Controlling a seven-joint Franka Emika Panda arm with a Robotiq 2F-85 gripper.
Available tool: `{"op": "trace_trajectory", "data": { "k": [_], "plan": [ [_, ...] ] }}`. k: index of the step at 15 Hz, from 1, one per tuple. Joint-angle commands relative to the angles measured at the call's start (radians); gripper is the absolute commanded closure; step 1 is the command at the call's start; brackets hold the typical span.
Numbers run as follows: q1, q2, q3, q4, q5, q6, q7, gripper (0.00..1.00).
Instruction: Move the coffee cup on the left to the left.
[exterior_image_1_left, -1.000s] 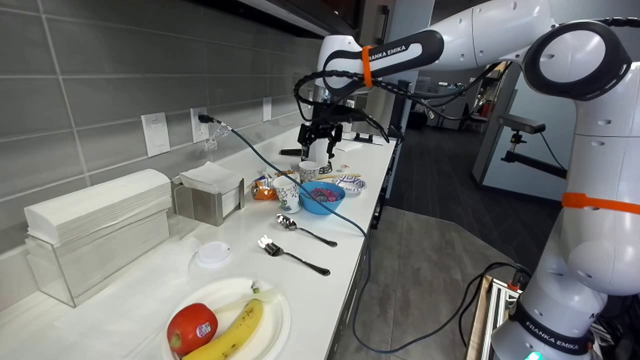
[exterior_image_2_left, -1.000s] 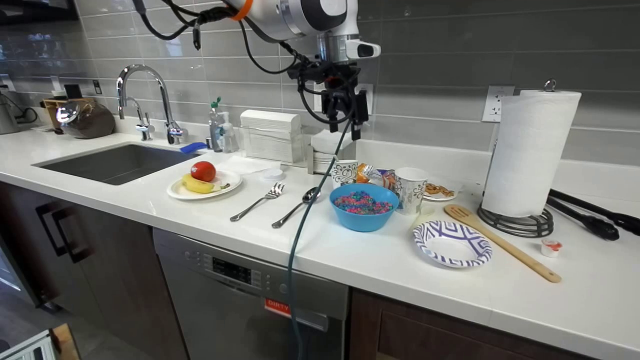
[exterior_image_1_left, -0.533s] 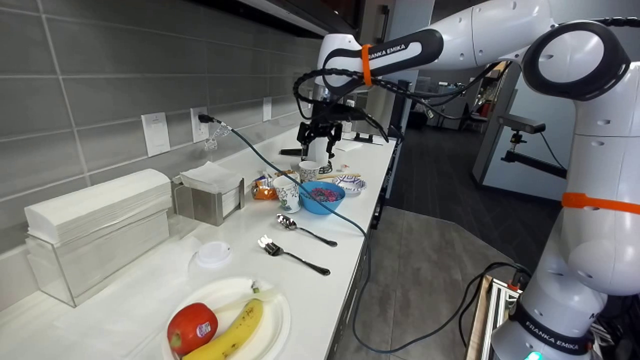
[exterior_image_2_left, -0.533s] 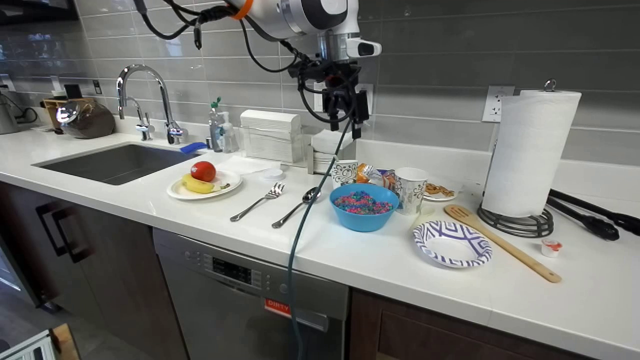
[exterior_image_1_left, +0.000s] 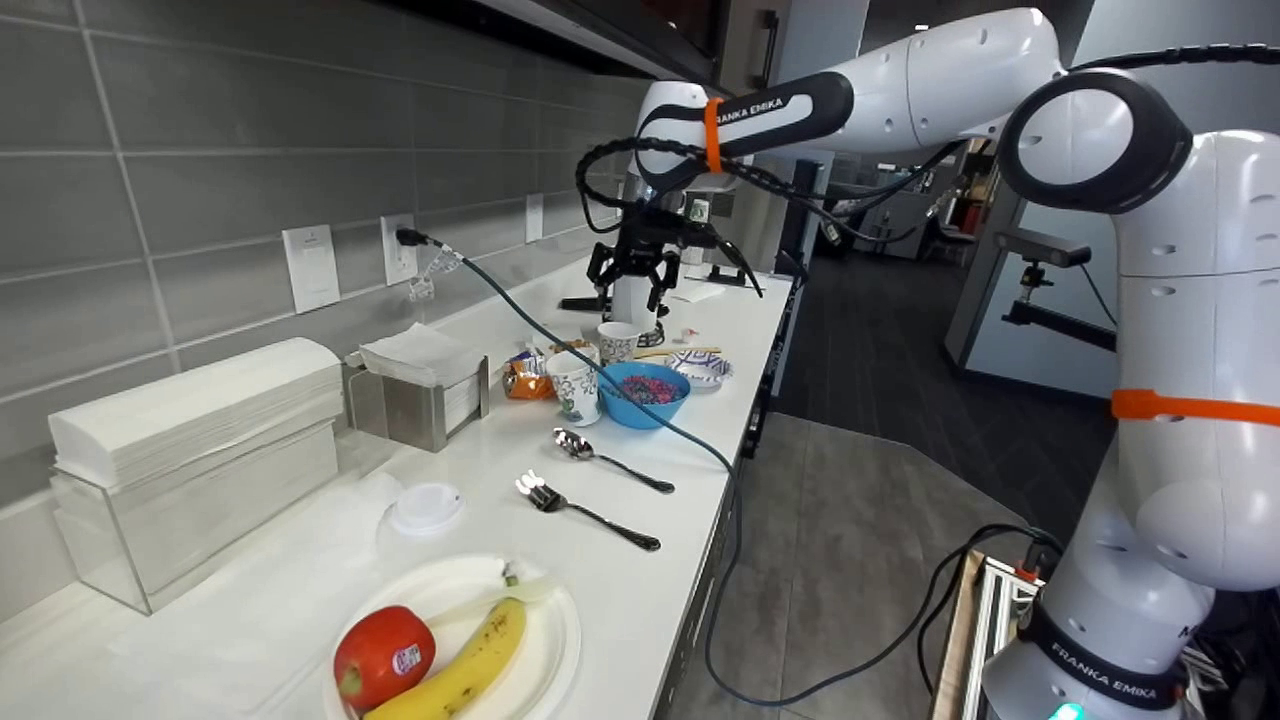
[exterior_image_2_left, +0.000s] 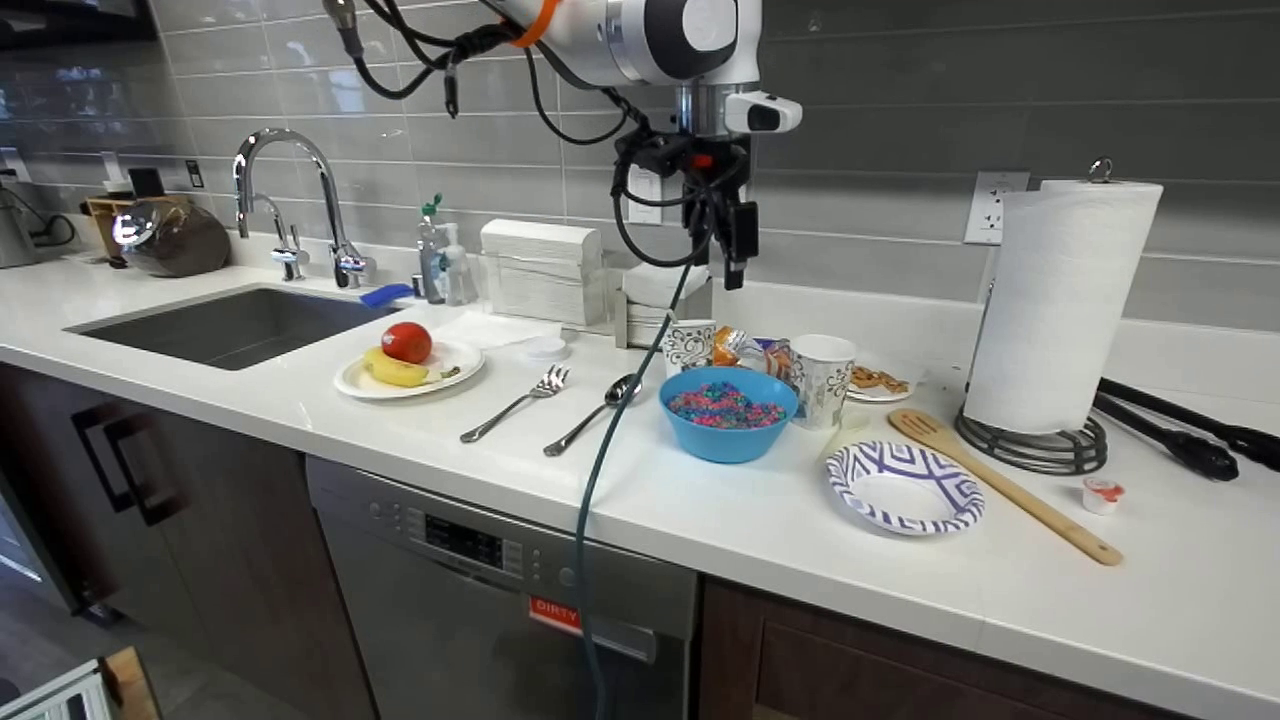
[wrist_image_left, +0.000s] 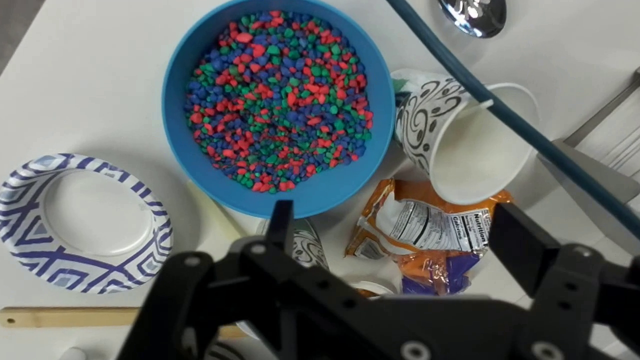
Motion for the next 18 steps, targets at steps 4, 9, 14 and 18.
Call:
{"op": "trace_trajectory", "data": {
  "k": [4,9,14,18],
  "plan": [
    [0.025,0.15,-0.014,0.158,0.036,-0.062,0.022,0.0],
    [0.035,0.23,-0.012,0.232,0.041,-0.119,0.02,0.04],
    [0.041,0.291,-0.015,0.292,0.038,-0.17,0.019,0.46],
    [0.037,0.328,-0.013,0.328,0.043,-0.163,0.009,0.77]
  ]
}}
